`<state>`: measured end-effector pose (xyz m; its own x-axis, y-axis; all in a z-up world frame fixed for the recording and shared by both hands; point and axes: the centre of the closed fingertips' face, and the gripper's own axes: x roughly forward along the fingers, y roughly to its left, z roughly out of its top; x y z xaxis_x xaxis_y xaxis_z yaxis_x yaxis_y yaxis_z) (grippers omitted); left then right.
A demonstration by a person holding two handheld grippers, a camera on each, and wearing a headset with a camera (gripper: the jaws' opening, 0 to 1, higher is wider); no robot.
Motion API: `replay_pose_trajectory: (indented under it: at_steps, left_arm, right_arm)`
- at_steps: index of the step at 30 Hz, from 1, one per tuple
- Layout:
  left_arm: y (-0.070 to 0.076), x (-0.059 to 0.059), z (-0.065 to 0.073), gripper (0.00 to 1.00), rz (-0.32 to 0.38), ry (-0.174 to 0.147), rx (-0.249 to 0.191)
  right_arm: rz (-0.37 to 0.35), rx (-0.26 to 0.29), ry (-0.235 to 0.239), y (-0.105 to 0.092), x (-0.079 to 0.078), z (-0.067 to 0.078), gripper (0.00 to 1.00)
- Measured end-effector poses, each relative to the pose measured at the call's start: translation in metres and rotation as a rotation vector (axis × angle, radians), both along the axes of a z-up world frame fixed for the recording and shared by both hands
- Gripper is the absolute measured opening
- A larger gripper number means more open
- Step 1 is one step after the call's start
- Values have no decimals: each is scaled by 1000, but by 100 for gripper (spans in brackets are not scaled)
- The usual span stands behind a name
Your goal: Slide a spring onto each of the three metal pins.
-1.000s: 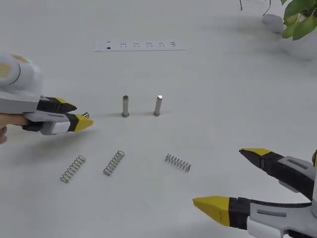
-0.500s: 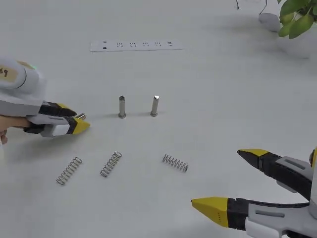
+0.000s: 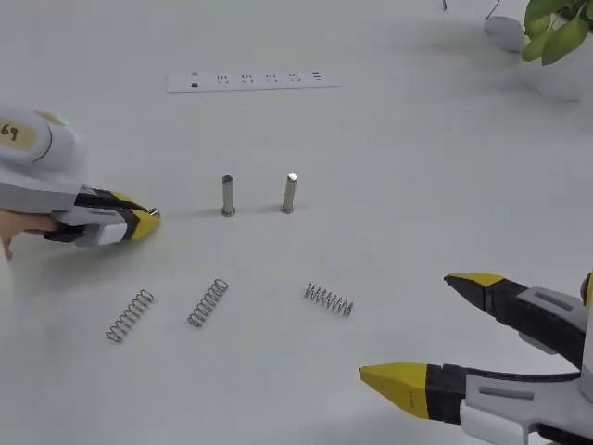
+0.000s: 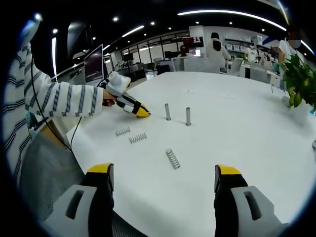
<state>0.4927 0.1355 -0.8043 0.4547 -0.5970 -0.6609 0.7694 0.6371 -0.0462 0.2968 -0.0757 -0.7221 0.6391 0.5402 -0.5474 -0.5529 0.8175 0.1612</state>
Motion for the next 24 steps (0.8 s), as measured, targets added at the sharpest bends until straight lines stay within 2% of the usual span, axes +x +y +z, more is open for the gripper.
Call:
replay_pose_trajectory:
  at_steps: [6, 8, 17, 18, 20, 24]
  left_arm:
    - [1, 2, -1, 0, 26, 11, -6]
    - [1, 1, -1, 0, 3, 1, 9]
    - [1, 0, -1, 0, 15, 20, 1]
    - [1, 1, -1, 0, 7, 16, 5]
    - [2, 2, -1, 0, 27, 31, 5]
    - [1, 1, -1, 0, 10, 20, 31]
  right_arm:
    - [-7, 2, -2, -1, 0, 0, 83]
    - [-9, 4, 0, -1, 0, 0, 83]
    - [-9, 1, 10, -1, -2, -3, 85]
    - [-10, 2, 9, -1, -1, -3, 86]
    - [-9, 9, 10, 0, -1, -2, 86]
    - [-10, 18, 12, 1, -1, -2, 85]
